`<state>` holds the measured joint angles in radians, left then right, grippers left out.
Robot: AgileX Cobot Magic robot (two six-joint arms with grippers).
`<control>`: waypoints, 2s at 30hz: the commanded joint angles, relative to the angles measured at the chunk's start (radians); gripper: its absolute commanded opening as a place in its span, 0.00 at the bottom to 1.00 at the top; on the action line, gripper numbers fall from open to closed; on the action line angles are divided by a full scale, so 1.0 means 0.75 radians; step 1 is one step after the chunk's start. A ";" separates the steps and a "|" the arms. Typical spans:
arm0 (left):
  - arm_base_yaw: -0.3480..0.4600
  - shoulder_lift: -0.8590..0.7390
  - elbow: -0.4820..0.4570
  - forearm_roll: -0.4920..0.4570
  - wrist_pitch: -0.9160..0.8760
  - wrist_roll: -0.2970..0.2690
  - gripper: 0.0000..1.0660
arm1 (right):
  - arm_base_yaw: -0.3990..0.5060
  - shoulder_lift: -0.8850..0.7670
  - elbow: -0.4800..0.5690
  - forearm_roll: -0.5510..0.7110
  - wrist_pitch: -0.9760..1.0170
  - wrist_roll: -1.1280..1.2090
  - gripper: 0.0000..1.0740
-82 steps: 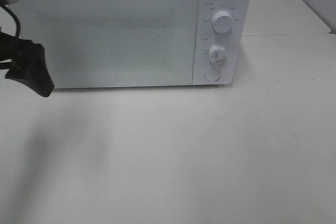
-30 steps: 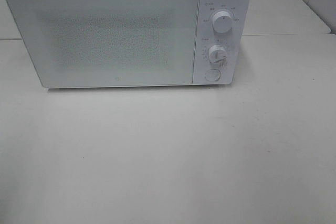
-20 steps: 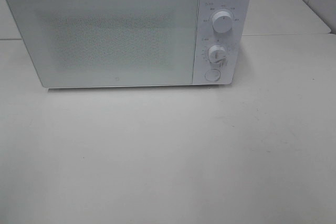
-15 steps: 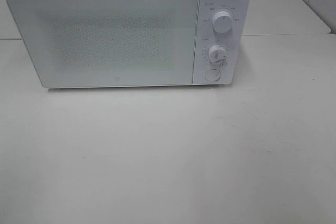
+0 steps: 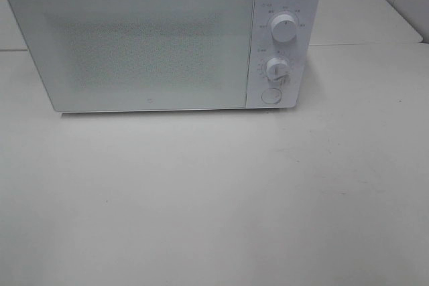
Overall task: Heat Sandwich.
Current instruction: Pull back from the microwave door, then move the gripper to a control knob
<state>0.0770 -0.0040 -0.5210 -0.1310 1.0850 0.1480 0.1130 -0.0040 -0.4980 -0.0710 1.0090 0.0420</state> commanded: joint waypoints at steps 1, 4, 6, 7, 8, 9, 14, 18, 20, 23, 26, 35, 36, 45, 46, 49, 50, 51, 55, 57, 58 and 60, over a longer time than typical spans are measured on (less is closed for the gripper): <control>-0.007 -0.031 0.005 -0.004 -0.013 -0.021 0.92 | -0.008 -0.032 0.001 0.004 -0.020 0.009 0.70; -0.007 -0.031 0.005 0.012 -0.013 -0.044 0.92 | -0.008 -0.032 0.001 0.004 -0.020 0.009 0.70; -0.007 -0.031 0.005 0.037 -0.016 -0.076 0.92 | -0.008 -0.032 0.001 0.004 -0.020 0.009 0.70; -0.007 -0.031 0.005 0.048 -0.016 -0.091 0.92 | -0.008 -0.032 0.001 0.004 -0.020 0.009 0.70; -0.007 -0.031 0.005 0.048 -0.016 -0.091 0.92 | -0.008 -0.032 0.001 0.004 -0.020 0.009 0.70; -0.007 -0.031 0.005 0.055 -0.017 -0.104 0.92 | -0.008 -0.032 0.001 0.004 -0.020 0.009 0.70; -0.007 -0.031 0.005 0.057 -0.019 -0.107 0.92 | -0.008 -0.032 0.001 0.004 -0.020 0.009 0.70; -0.007 -0.031 0.005 0.057 -0.019 -0.107 0.92 | -0.008 -0.032 0.001 0.004 -0.020 0.009 0.70; -0.007 -0.031 0.005 0.057 -0.019 -0.107 0.92 | -0.008 -0.032 0.001 0.004 -0.020 0.009 0.70; -0.007 -0.031 0.005 0.057 -0.019 -0.107 0.92 | -0.008 -0.032 0.001 0.004 -0.020 0.009 0.70; -0.007 -0.028 0.005 0.057 -0.019 -0.107 0.92 | -0.008 -0.032 0.001 0.004 -0.020 0.009 0.70; -0.007 -0.028 0.005 0.057 -0.019 -0.107 0.92 | -0.008 -0.032 0.001 0.004 -0.020 0.009 0.70; -0.007 -0.028 0.005 0.057 -0.019 -0.107 0.92 | -0.008 -0.032 0.001 0.004 -0.020 0.009 0.70; -0.007 -0.028 0.005 0.057 -0.019 -0.107 0.92 | -0.008 -0.031 0.001 0.004 -0.020 0.009 0.70; -0.007 -0.028 0.005 0.057 -0.019 -0.107 0.92 | -0.008 -0.031 0.001 0.004 -0.020 0.009 0.70; -0.007 -0.028 0.005 0.057 -0.019 -0.107 0.92 | -0.008 -0.027 0.001 0.003 -0.020 0.013 0.70; -0.007 -0.028 0.005 0.057 -0.019 -0.107 0.92 | -0.008 -0.021 0.001 0.003 -0.021 0.015 0.71; -0.007 -0.028 0.005 0.057 -0.019 -0.107 0.92 | -0.008 -0.005 -0.003 0.003 -0.024 0.015 0.72; -0.007 -0.028 0.005 0.057 -0.019 -0.107 0.92 | -0.008 0.035 -0.029 0.001 -0.039 0.015 0.73; -0.007 -0.028 0.005 0.057 -0.019 -0.107 0.92 | -0.008 0.076 -0.048 -0.004 -0.057 0.013 0.73; -0.007 -0.028 0.005 0.057 -0.019 -0.107 0.92 | -0.008 0.093 -0.055 -0.005 -0.069 0.011 0.73; -0.007 -0.028 0.005 0.057 -0.019 -0.107 0.92 | -0.008 0.152 -0.060 -0.005 -0.127 0.011 0.73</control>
<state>0.0770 -0.0040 -0.5180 -0.0880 1.0820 0.0730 0.1130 0.0940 -0.5330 -0.0730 0.9450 0.0420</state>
